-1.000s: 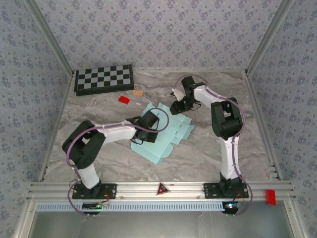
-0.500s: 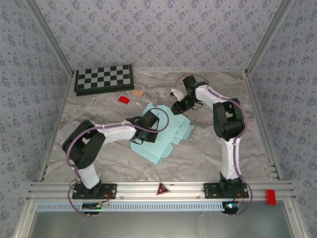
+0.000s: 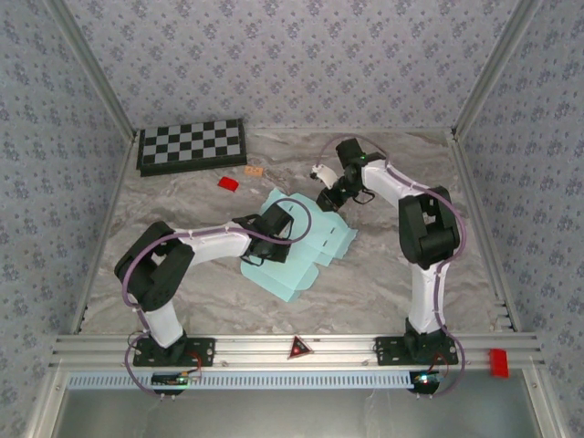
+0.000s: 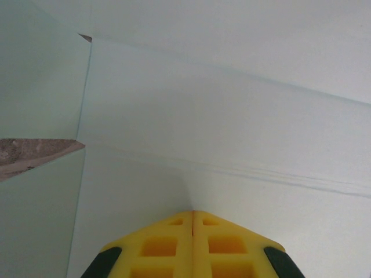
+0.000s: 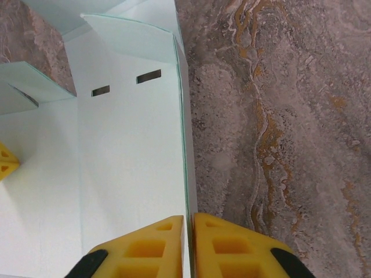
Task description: Fold the paper box
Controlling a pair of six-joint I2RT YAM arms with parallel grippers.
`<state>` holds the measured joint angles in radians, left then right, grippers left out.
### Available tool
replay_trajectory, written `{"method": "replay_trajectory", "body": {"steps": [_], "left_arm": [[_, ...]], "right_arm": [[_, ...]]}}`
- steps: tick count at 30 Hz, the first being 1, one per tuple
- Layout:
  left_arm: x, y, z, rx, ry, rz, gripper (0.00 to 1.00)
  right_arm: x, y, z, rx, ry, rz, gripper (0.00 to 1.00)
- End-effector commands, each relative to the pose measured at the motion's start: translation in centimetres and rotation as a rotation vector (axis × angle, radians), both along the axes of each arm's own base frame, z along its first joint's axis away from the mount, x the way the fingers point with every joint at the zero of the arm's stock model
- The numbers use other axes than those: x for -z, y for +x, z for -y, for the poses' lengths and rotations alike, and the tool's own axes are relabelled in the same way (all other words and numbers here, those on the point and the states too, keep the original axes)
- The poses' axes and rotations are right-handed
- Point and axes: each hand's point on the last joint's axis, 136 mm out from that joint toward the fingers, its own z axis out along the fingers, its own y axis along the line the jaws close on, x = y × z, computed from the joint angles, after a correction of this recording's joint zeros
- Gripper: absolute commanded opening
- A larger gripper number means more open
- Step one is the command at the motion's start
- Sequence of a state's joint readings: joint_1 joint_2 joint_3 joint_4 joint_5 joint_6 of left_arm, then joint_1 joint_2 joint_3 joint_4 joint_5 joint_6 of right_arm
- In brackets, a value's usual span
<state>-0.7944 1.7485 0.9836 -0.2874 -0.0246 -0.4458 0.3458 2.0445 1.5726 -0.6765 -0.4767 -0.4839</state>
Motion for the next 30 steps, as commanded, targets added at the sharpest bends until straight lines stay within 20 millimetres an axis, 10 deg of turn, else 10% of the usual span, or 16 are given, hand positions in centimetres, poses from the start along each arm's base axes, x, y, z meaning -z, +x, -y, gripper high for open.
{"method": "replay_trajectory", "body": {"steps": [1,22,30], "left_arm": [[1.1,-0.5,-1.5,-0.008,0.075,-0.014,0.00],[-0.5,-0.1,-1.2,-0.014,0.025,0.041,0.00],[-2.8,0.5,-2.3,-0.075,-0.025,0.115,0.18]], "right_arm": [[-0.8,-0.3,-0.1,-0.041,-0.026,0.055,0.08],[-4.5,1.4,0.1,-0.039,-0.064,0.281,0.00],[-7.1,2.3,0.6,-0.064,-0.160,0.463,0.00]]}}
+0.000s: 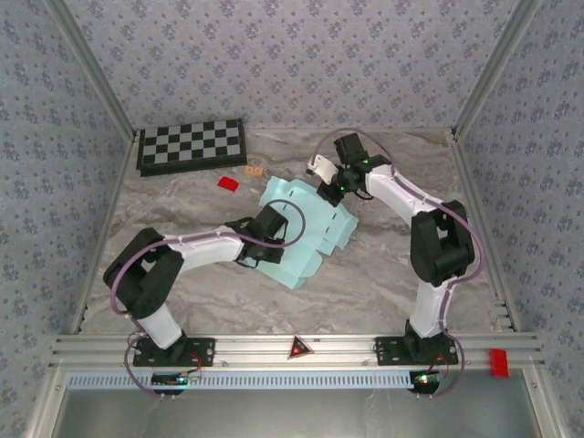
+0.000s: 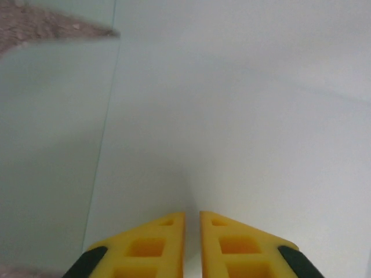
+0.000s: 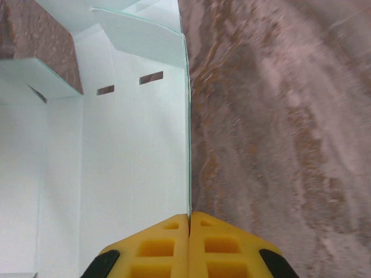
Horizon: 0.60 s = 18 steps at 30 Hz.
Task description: Fold the paper box
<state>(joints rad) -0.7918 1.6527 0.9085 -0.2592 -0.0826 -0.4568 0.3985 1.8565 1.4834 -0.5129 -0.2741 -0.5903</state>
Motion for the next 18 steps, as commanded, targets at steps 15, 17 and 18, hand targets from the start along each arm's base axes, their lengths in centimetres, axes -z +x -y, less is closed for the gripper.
{"method": "replay_trajectory", "body": {"steps": [15,17,18], "left_arm": [[1.6,-1.0,-2.2,-0.177,-0.167,-0.061,0.05],[1.8,-1.0,-2.2,-0.200,-0.176,-0.064,0.03],[1.9,-1.0,-2.3,-0.214,-0.180,-0.064,0.01]], "right_arm": [[-2.9,-0.4,-2.1,-0.129,-0.165,0.365,0.00],[-2.9,-0.6,-2.3,-0.134,-0.189,0.399,0.00],[-3.0,-0.6,-2.5,-0.131,-0.200,0.423,0.00]]}}
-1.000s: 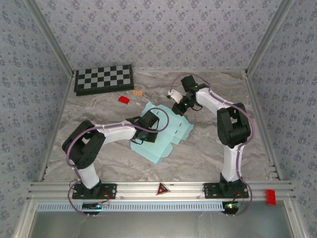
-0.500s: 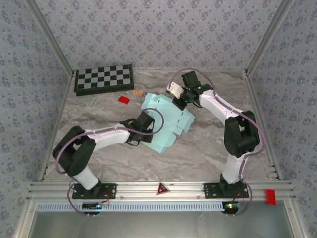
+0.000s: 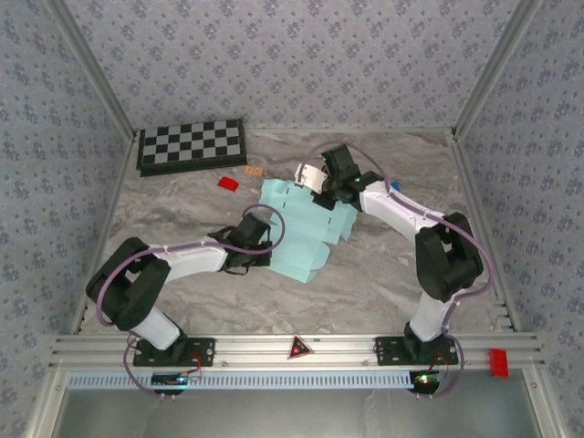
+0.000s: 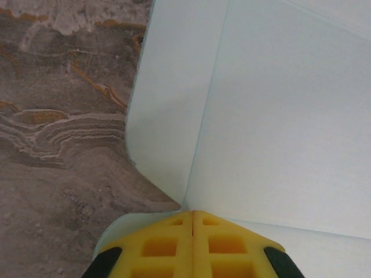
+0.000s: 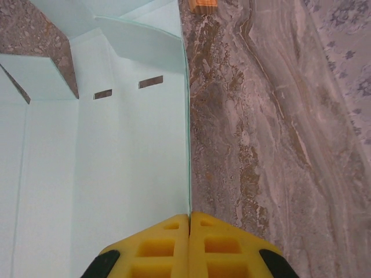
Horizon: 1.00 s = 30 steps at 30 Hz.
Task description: Fold the paper box
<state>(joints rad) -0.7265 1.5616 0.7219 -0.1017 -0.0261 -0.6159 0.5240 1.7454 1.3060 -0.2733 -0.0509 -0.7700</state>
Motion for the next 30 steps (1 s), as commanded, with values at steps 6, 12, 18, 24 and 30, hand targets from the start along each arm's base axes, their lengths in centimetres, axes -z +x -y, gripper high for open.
{"method": "replay_trajectory", "body": {"steps": [6,12,18,24,30], "left_arm": [[0.9,0.0,0.5,-0.070,-0.062,-0.034,0.00],[1.2,0.2,1.0,-0.082,-0.085,-0.042,0.00],[1.1,0.4,1.9,-0.082,-0.125,-0.048,0.00],[1.0,0.6,2.2,-0.074,-0.131,-0.051,0.00],[0.9,0.8,2.4,-0.075,-0.137,-0.047,0.00]], "right_arm": [[-1.4,-0.4,-0.7,-0.018,-0.069,0.213,0.00],[-1.1,-1.5,-1.2,-0.057,-0.101,0.278,0.00],[-0.3,-2.5,-2.1,-0.113,-0.126,0.339,0.00],[0.0,-2.7,-2.6,-0.129,-0.154,0.405,0.00],[0.8,-3.3,-2.7,-0.152,-0.165,0.397,0.00]]}}
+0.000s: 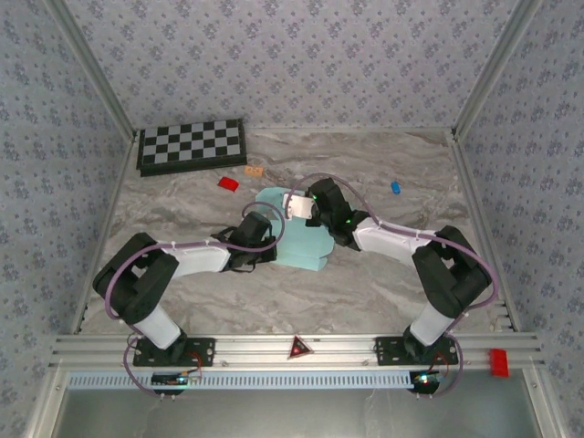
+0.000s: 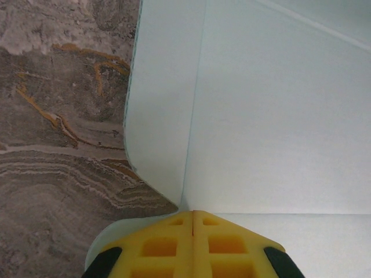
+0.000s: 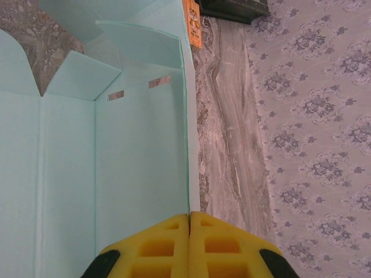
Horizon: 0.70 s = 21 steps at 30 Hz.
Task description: Fold the paper box
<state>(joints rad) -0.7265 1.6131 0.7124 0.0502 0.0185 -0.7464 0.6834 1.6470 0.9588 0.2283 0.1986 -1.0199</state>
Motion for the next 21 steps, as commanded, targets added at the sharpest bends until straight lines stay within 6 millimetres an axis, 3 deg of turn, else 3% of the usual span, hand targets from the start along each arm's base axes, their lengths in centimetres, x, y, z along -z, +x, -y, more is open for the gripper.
{"method": "replay_trajectory", "body": {"steps": [1,9,21], "left_arm": [[0.8,-0.4,0.3,0.012,0.002,-0.042,0.00],[0.0,-0.4,2.2,0.087,-0.040,-0.027,0.00],[0.1,-0.7,2.4,0.095,-0.052,-0.027,0.00]], "right_arm": [[0.5,-0.9,-0.4,-0.037,-0.016,0.000,0.00],[2.0,-2.1,-0.8,-0.092,-0.016,-0.049,0.00],[3.0,-2.4,-0.6,-0.118,-0.058,-0.064,0.00]]}}
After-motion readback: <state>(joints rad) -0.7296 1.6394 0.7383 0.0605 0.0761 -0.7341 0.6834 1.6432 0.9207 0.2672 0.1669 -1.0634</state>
